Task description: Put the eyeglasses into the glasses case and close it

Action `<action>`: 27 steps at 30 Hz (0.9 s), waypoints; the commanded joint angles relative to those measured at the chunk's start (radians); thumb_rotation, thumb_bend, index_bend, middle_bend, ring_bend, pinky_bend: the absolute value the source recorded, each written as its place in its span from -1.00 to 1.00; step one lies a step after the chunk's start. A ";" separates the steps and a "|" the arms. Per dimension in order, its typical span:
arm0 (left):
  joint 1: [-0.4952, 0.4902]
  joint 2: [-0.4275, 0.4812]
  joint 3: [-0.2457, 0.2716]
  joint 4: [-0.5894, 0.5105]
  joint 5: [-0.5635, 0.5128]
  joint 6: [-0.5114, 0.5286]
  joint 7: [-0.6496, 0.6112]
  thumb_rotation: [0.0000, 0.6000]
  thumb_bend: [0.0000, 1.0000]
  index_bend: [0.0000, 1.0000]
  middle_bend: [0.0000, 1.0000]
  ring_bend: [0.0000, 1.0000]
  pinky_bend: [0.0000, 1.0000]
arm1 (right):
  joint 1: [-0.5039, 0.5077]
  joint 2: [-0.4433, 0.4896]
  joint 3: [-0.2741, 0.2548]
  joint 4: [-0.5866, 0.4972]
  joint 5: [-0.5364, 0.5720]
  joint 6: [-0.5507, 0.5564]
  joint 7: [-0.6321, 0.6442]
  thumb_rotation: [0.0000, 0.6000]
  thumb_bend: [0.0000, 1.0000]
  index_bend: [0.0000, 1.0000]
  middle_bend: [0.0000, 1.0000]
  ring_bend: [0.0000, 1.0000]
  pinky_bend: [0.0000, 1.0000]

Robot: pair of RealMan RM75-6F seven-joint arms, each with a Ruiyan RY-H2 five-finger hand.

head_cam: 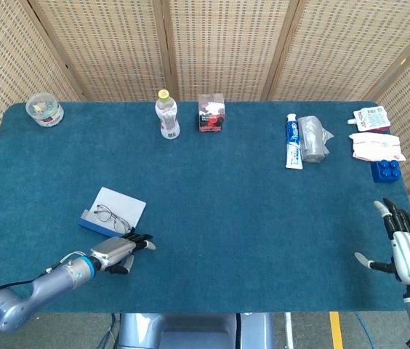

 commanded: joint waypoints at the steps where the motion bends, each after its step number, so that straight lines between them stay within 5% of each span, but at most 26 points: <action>1: 0.017 0.024 0.015 -0.003 0.019 0.012 -0.009 1.00 0.94 -0.73 -1.00 -1.00 -1.00 | 0.000 0.000 0.000 -0.001 0.000 -0.001 0.001 1.00 -1.00 -1.00 -1.00 -1.00 -1.00; 18: 0.156 0.175 0.124 0.143 0.246 0.122 -0.335 1.00 0.94 -0.73 -1.00 -1.00 -1.00 | 0.000 0.001 0.000 -0.006 0.001 0.000 -0.006 1.00 -1.00 -1.00 -1.00 -1.00 -1.00; 27: 0.212 0.242 0.179 0.242 0.459 0.362 -0.721 1.00 0.93 -0.73 -1.00 -1.00 -1.00 | 0.001 0.002 0.000 -0.012 0.003 -0.002 -0.013 1.00 -1.00 -1.00 -1.00 -1.00 -1.00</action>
